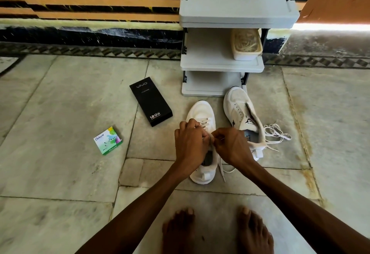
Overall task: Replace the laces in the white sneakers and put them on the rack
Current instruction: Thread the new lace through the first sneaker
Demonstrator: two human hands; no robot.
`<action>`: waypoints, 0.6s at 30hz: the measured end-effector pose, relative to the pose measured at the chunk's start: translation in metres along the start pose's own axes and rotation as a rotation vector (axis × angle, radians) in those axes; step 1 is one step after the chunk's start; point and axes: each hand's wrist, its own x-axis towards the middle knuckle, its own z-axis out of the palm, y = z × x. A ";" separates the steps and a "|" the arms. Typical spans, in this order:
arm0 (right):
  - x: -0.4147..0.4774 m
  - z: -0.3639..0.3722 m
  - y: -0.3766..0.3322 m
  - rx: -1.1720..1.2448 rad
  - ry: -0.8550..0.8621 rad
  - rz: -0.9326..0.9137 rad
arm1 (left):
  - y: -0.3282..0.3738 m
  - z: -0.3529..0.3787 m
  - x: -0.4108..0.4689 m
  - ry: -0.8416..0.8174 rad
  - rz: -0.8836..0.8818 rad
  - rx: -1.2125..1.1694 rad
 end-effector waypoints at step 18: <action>-0.011 0.009 0.003 0.148 0.131 -0.007 | 0.015 0.025 -0.011 -0.048 -0.655 -0.893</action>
